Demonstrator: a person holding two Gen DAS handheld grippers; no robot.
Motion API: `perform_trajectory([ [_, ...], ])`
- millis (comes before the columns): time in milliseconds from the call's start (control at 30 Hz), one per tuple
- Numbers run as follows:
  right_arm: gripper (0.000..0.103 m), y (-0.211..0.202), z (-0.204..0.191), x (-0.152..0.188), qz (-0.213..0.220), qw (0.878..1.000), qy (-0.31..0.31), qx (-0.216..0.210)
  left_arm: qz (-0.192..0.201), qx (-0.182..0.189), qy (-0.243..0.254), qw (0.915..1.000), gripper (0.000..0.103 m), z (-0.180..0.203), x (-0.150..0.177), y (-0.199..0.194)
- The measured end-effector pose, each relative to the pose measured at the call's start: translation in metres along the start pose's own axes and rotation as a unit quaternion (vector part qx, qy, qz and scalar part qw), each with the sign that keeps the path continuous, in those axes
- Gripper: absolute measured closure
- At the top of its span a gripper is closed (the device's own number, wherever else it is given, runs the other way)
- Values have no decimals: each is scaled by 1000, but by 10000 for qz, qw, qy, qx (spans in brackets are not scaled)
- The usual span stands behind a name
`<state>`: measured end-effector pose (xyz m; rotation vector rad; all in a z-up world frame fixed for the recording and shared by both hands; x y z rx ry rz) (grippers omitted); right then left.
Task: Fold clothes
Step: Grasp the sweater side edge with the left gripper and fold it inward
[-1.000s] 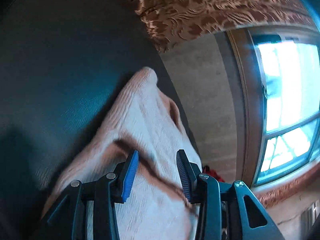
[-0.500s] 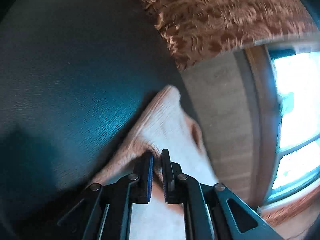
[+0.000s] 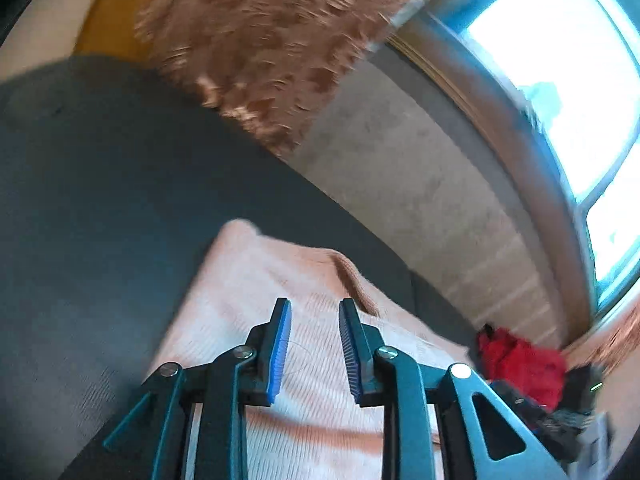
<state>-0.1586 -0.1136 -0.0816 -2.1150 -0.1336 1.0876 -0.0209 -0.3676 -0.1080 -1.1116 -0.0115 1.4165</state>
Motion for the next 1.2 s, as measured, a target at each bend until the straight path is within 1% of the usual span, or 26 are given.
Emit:
perform_trajectory([
  [67,54,13,-17,-6,-77,9995,-296,-38,-165,-321,123,9993,79,-7,4,17],
  [133,51,36,-11,-2,-279,9986,-386,228,-348,-660,205,9970,79,-17,11,32],
  [167,50,41,-5,4,-298,9980,-428,369,-498,-866,202,9948,82,-28,21,40],
  [200,50,47,2,10,-317,9971,-470,511,-490,-868,170,9949,88,-37,29,39],
  [233,50,52,9,16,-336,9960,-511,652,-376,-744,135,9964,88,-41,34,35],
  [267,50,56,14,22,-341,9950,-558,760,-379,-634,-20,9973,90,-46,40,27],
  [300,50,53,12,25,-289,9950,-631,717,-386,-593,-93,9975,91,-50,45,20],
  [400,47,45,6,36,-147,9945,-845,596,-320,-586,-66,9977,92,-54,58,5],
  [467,43,50,3,36,-205,9934,-951,612,-360,-658,-69,9972,92,-52,59,1],
  [500,40,52,1,37,-237,9927,-1008,622,-365,-684,-54,9970,92,-53,56,3],
  [567,32,58,-4,37,-323,9902,-1197,646,-351,-721,-3,9968,81,-54,45,12],
  [600,26,58,-5,37,-349,9891,-1269,657,-344,-739,22,9967,81,-55,40,17],
  [633,23,58,-6,37,-376,9880,-1342,668,-337,-757,47,9965,80,-56,34,21],
  [733,21,61,-6,37,-404,9864,-1434,692,-316,-812,123,9961,79,-58,18,35],
  [900,20,61,-3,34,-377,9865,-1438,693,-281,-903,250,9952,79,-61,-9,57],
  [933,20,60,-3,33,-366,9867,-1432,681,-246,-815,194,9962,82,-65,-11,61],
  [1000,20,63,-3,29,-356,9864,-1450,692,-161,-579,-3,9982,81,-74,-11,65],
  [1033,19,65,-3,27,-354,9860,-1470,707,-135,-527,-93,9985,84,-77,-11,66],
  [1067,19,67,-3,24,-354,9856,-1491,709,-109,-474,-183,9986,88,-80,-12,66],
  [1133,19,72,-2,20,-352,9850,-1532,714,-56,-370,-363,9986,90,-86,-14,67],
  [1200,18,77,-1,16,-347,9846,-1565,690,-28,-464,-332,9984,90,-86,-19,72],
])
Point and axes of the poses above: each gripper's, at about its wrist camera, not at the fingertips, and y roughly the way its jaws point, z to its right, x to its underside, the point moved 9 cm from there along y, roughly the way its jaws point, and after that the axes turned 2 degrees about -x, right-handed, at the moved point
